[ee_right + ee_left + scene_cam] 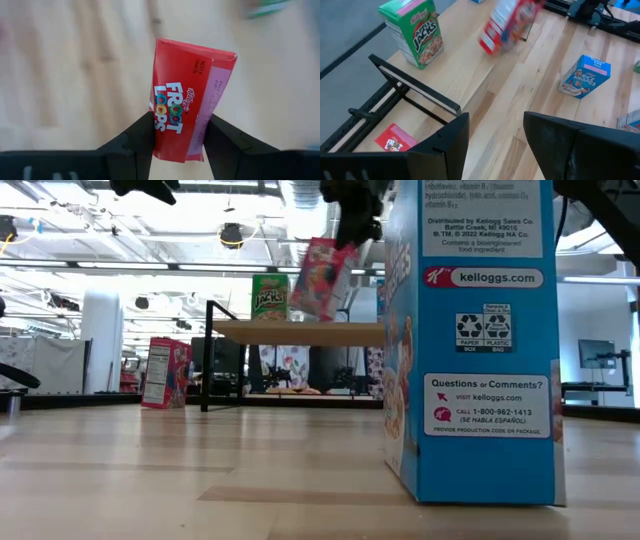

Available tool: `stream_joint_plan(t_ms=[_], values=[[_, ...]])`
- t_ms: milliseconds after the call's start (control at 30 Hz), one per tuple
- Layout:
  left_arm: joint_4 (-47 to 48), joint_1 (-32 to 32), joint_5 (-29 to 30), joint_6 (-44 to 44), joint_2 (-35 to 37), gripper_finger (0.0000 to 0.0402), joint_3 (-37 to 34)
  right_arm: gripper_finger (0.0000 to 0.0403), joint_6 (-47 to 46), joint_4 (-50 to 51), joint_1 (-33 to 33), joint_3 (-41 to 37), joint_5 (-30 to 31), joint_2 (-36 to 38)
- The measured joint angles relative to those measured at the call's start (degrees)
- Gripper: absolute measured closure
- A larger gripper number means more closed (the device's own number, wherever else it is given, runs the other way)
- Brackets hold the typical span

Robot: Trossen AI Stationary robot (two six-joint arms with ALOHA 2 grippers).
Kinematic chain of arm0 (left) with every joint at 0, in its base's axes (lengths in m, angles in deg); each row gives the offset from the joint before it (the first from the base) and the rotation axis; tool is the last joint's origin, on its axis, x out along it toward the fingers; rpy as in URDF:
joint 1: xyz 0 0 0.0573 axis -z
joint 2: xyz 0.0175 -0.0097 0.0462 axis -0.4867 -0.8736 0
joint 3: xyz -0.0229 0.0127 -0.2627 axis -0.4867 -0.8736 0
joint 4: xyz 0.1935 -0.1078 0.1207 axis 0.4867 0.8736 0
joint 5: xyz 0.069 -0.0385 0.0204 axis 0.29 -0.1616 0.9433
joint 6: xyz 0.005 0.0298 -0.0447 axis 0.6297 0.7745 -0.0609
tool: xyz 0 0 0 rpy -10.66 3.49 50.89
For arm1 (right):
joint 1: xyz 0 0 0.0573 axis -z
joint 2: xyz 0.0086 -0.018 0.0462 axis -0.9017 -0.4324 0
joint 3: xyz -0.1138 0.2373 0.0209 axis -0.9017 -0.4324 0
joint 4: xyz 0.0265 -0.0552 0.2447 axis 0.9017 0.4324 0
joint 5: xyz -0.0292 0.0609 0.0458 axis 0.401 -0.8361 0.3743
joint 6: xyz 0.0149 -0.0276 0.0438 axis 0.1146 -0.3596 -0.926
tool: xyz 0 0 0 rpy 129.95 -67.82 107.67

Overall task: Stack cereal on shelf
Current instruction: Put the middle right red cereal box on the shelf

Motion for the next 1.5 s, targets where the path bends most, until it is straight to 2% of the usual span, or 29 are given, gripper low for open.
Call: stream_joint_plan(t_ms=[133, 433, 567, 800, 1033, 1333, 1500], values=[[0.0, 0.0, 0.73, -0.14, -0.26, 0.0226, 0.0, 0.023, 4.02, -1.12, 1.77, 0.0, 1.21, 1.94], [-0.05, 0.0, 0.79, -1.52, -0.85, 0.0226, -0.02, 0.023, 17.02, -1.84, 3.76, 0.04, 12.2, 3.96], [-0.07, 0.0, 0.79, -1.8, -0.78, 0.0226, -0.02, 0.023, 24.74, -2.05, 3.83, 0.04, 14.6, 3.96], [-0.02, 0.0, 0.77, -5.34, -0.79, 0.0226, -0.02, 0.023, 29.64, -1.72, 3.11, 0.04, 14.4, 3.96], [0.17, 0.0, 0.64, -5.54, -0.79, 0.0226, -0.02, 0.023, 29.92, 0.49, 2.89, 0.04, 6.59, 3.75], [0.19, 0.0, 0.66, -5.52, -0.79, 0.0226, -0.02, 0.023, 29.91, 0.42, 5.05, 0.02, 6.19, 3.63], [0.22, 0.0, 0.68, -5.53, -0.79, 0.0226, -0.02, 0.023, 26.89, 2.52, 6.81, 0.02, 2.18, 3.63]])
